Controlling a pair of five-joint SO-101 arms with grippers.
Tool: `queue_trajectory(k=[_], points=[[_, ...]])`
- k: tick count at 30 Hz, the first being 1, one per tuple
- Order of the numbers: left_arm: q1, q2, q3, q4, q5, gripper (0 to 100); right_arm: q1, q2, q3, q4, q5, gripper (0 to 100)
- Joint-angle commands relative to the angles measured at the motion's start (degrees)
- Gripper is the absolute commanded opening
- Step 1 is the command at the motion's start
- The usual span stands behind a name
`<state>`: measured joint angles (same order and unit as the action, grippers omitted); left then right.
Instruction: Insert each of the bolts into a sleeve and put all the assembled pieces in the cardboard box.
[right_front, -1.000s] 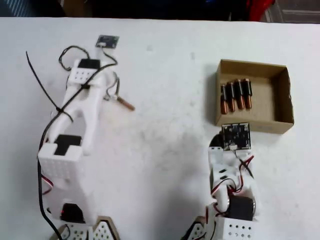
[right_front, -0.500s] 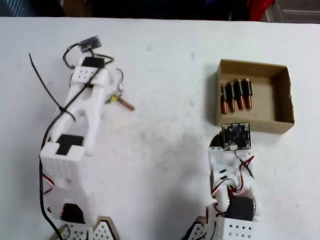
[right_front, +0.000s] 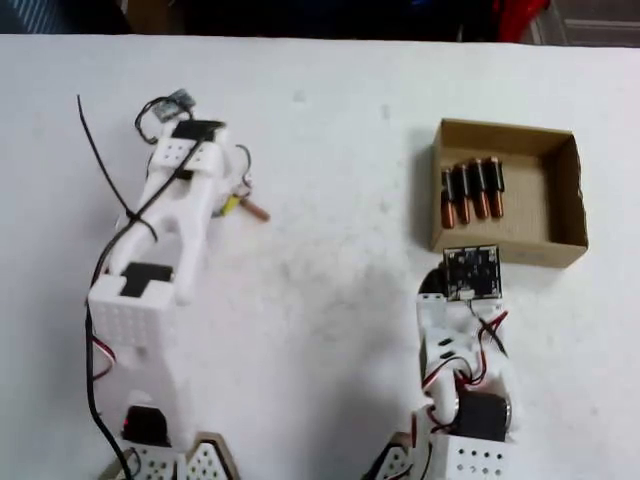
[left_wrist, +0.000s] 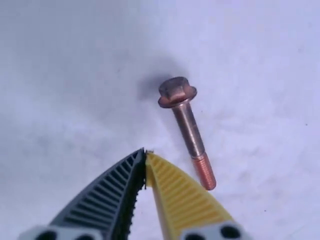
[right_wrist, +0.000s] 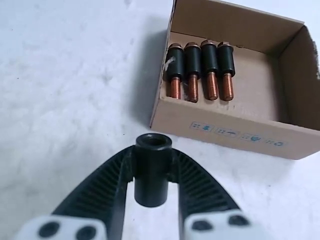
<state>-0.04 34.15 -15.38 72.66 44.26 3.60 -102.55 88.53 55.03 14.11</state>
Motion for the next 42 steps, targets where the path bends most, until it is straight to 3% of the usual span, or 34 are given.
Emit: queue_trajectory(k=[1,14,22,31,34,42], points=[[0.66,-0.31,-3.43,-1.05,1.41,3,0.31,-0.57,-0.35,-1.63,0.62,1.8],[1.1,-0.22,-4.84,-3.16,2.55,4,0.31,-0.57,-0.35,-1.71,0.62,1.8],[1.27,-0.22,-4.4,-3.6,0.62,32,0.31,-0.57,-0.35,-1.71,0.62,1.8],[0.84,1.98,-4.75,-3.69,3.6,32,0.31,-0.57,-0.35,-1.71,0.62,1.8],[0.75,5.49,-4.84,-6.24,6.77,32,0.31,-0.57,-0.35,-1.71,0.62,1.8],[0.57,7.87,-4.84,-9.76,7.21,32,0.31,-0.57,-0.35,-1.63,0.62,1.8]])
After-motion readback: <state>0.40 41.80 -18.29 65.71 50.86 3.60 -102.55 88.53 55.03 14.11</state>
